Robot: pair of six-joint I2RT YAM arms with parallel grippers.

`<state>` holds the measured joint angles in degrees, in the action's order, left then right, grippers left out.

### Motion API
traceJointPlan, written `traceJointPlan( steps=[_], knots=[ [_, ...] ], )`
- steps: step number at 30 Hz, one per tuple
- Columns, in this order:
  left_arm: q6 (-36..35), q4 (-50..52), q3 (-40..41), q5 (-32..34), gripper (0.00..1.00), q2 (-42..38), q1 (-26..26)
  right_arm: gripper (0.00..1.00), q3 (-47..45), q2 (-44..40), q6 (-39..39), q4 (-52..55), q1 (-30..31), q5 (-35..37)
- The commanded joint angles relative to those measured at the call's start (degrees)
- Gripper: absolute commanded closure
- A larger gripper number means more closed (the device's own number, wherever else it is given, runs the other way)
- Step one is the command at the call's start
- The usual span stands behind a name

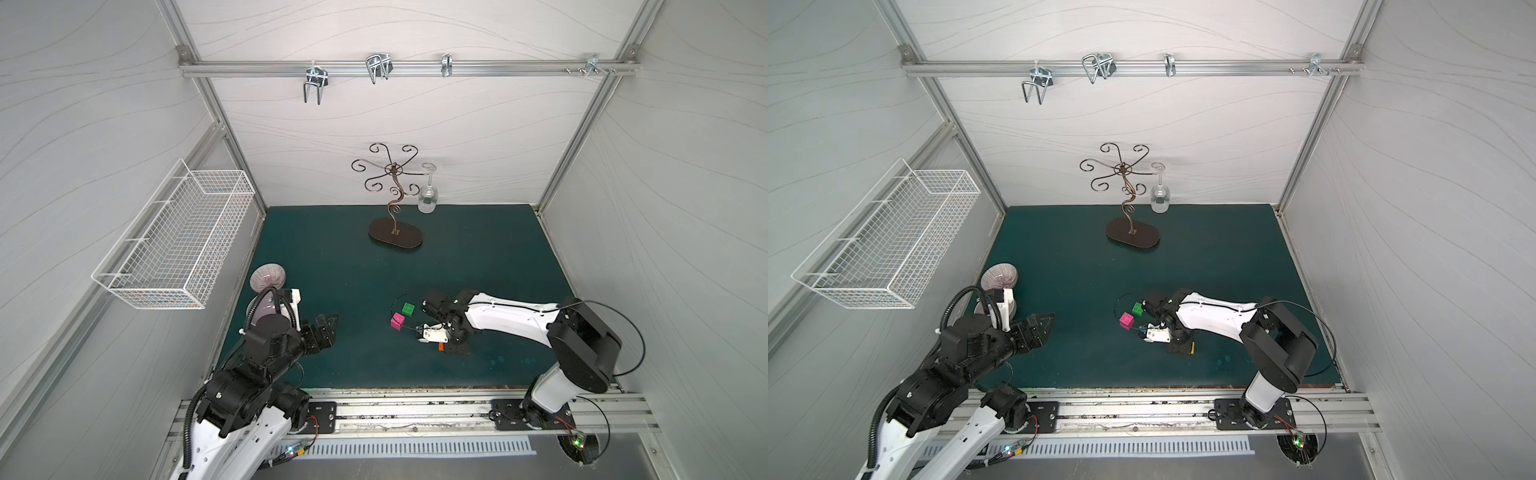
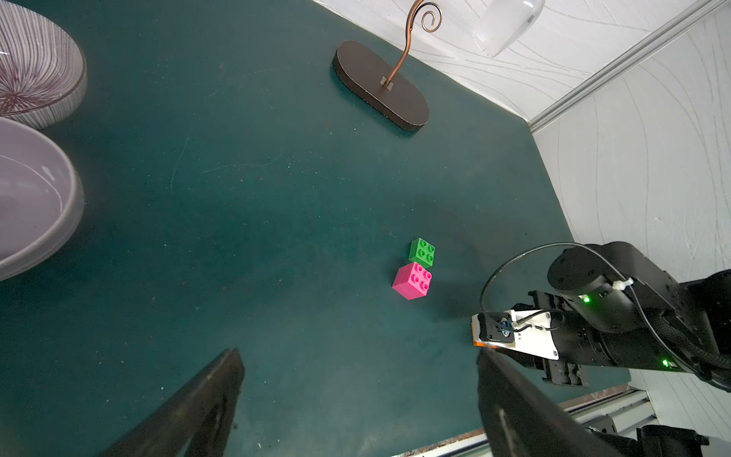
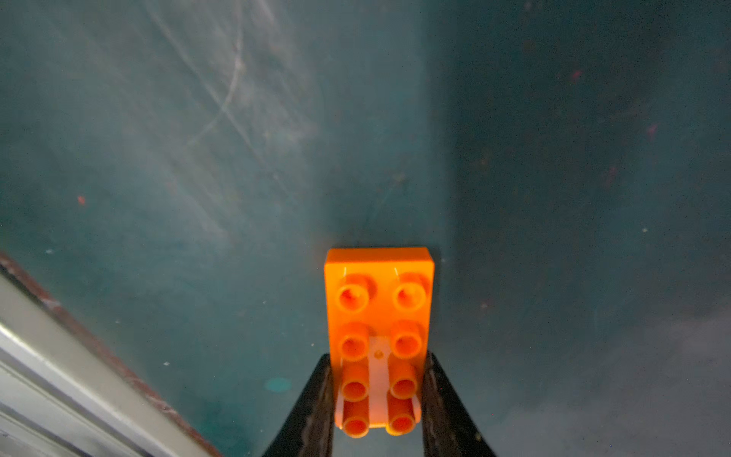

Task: Assemble the letter r with lego
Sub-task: Pick up the lego brick from the center of the board, then assemble the lego brick with the lego brick.

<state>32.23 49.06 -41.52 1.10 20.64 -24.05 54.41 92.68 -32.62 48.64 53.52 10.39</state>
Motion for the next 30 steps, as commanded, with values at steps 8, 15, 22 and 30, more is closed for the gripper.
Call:
traceJointPlan(
  steps=[8,15,22,30],
  knots=[
    [1.9,-2.0,0.0,-1.0,0.03,0.8,-0.2,1.0,8.4,-3.9,2.1,3.8,-4.0,-1.2],
    [11.2,-4.2,1.1,-2.2,0.01,9.5,0.0,1.0,17.3,3.8,2.3,3.9,-6.0,-5.6],
    [15.0,-9.3,-8.0,-28.2,0.08,36.8,10.4,1.0,20.1,6.7,1.0,0.5,-7.6,-16.6],
    [8.5,-10.9,-17.0,-31.0,0.09,43.5,15.4,1.0,21.6,10.8,2.1,-5.7,-8.4,-18.0]
  ],
)
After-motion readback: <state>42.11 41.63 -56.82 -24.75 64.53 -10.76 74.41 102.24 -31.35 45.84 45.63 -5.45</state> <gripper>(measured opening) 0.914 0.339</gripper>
